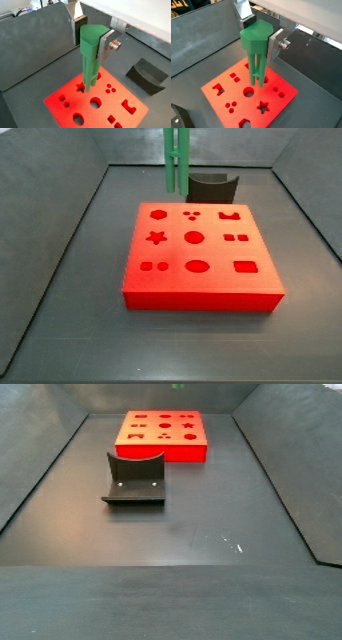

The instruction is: Insert the 3 prong object.

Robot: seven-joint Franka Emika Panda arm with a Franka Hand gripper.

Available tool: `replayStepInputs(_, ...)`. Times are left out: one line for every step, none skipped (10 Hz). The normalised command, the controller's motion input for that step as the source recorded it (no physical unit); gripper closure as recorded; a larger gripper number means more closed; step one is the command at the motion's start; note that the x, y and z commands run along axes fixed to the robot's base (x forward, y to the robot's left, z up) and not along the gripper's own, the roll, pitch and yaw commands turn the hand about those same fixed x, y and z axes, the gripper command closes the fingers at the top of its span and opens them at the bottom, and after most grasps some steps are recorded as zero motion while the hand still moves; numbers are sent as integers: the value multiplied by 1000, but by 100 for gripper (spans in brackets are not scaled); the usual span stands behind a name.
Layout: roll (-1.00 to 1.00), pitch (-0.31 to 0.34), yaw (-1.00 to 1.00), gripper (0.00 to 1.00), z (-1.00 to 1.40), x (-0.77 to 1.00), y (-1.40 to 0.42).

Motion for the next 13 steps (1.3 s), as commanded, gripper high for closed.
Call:
replayStepInputs(-29,0,-563,100,-263,186,163)
replayStepInputs(0,0,-900,100,-411,283,151)
replayStepInputs(0,0,-911,100,-426,260,146)
replayStepInputs(0,0,-894,100,-443,243,163)
replayStepInputs(0,0,-863,100,-360,226,189)
replayStepInputs(0,53,-794,100,-249,229,240)
replayStepInputs(4,130,-709,100,-169,231,303)
replayStepInputs(24,156,-694,100,-166,203,317)
replayStepInputs(30,163,-691,100,-163,191,314)
replayStepInputs(40,176,-680,100,-177,191,320)
replayStepInputs(66,186,-657,100,-174,183,326)
replayStepInputs(67,184,-649,100,-166,180,329)
replayStepInputs(113,179,-551,100,-120,160,383)
